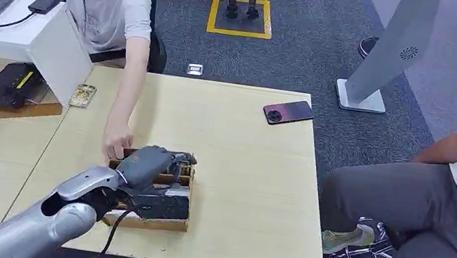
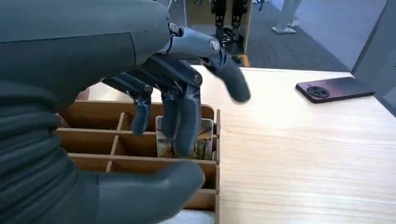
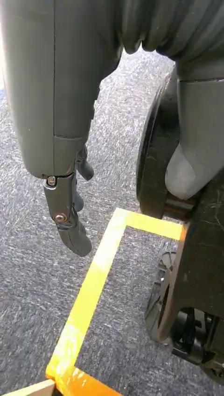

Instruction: Pass the card to the sensor for recognition and then transmit it.

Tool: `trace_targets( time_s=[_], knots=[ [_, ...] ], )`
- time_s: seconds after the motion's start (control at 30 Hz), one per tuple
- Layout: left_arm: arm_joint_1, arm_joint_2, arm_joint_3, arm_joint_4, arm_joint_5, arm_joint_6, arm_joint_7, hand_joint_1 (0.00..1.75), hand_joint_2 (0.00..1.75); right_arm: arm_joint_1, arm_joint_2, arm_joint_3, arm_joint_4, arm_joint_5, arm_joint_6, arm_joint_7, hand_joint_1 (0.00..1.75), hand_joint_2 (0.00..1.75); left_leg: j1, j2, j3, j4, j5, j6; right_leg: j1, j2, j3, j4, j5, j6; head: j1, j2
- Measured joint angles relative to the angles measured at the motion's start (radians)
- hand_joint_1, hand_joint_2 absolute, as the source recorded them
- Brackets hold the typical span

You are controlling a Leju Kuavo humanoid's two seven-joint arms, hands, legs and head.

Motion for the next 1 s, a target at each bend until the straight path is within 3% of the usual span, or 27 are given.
trace_targets(
  time_s=[0.13,0.57,1.0],
  knots=[
    [0.005,-0.012,0.000,-0.021,-0.005,0.034,-0.001,0.00,1.75,0.001,0.000,-0.005,0.000,-0.001,0.000,0.001,0.00,1.75,0.000,0.000,0.000,0.000,0.000,0.000,0.000,0.000,0.000,0.000,0.000,0.000,0.000,0.000],
    [0.012,-0.022,0.002,-0.050,-0.002,0.052,-0.005,0.00,1.75,0.000,0.000,-0.014,0.002,-0.002,0.000,0.000,0.00,1.75,0.000,0.000,0.000,0.000,0.000,0.000,0.000,0.000,0.000,0.000,0.000,0.000,0.000,0.000],
    [0.010,-0.007,0.062,-0.100,-0.004,0.074,-0.022,0.00,1.75,0.000,0.000,-0.020,0.003,0.011,0.002,-0.002,0.00,1.75,0.000,0.000,0.000,0.000,0.000,0.000,0.000,0.000,0.000,0.000,0.000,0.000,0.000,0.000]
  ],
)
